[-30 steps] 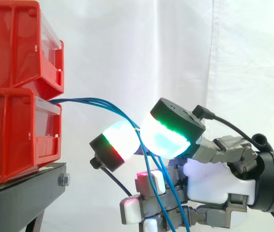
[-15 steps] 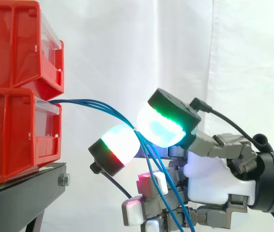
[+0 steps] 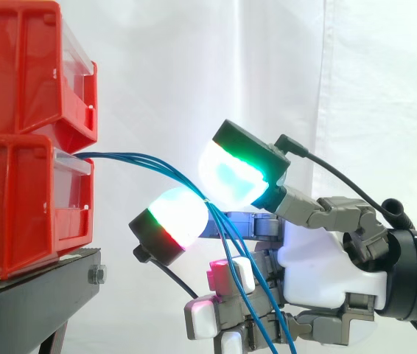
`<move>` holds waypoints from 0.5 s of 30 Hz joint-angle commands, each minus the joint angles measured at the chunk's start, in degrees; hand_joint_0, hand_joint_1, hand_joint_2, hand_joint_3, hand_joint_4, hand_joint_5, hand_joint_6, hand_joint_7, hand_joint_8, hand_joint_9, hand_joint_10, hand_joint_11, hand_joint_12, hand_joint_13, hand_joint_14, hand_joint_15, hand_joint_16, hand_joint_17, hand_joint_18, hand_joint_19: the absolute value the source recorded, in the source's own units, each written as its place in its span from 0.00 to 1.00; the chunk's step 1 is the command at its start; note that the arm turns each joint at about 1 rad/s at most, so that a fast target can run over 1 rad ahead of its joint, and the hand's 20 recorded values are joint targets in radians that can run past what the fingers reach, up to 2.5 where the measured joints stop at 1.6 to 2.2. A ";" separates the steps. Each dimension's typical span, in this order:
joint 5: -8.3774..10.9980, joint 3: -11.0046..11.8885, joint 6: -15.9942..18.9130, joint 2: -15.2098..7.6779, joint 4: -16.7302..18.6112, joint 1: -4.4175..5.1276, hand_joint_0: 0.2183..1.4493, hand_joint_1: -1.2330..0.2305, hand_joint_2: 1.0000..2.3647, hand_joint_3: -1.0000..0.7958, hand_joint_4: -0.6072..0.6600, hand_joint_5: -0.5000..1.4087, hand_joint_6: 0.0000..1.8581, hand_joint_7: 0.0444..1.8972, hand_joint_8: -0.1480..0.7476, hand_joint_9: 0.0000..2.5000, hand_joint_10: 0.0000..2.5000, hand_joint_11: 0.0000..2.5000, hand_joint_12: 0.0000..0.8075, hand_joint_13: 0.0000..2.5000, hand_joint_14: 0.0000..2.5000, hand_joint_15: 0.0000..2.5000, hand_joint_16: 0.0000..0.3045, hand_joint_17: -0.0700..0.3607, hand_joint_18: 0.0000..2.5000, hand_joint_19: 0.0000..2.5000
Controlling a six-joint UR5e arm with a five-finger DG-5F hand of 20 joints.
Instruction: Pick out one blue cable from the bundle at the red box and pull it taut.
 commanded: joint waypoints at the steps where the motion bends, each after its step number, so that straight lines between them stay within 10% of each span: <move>1: 0.00 0.00 0.00 0.00 -0.08 0.07 0.31 0.38 0.01 0.35 0.46 0.22 0.48 0.43 0.52 0.48 0.01 0.31 0.40 0.39 0.01 0.20 0.14 0.39 0.38 0.26; 15: 0.09 0.00 -0.08 0.00 -2.19 0.33 0.35 0.27 0.01 0.38 0.44 0.21 0.50 0.43 0.52 0.47 0.01 0.31 0.40 0.39 0.01 0.21 0.14 0.38 0.38 0.25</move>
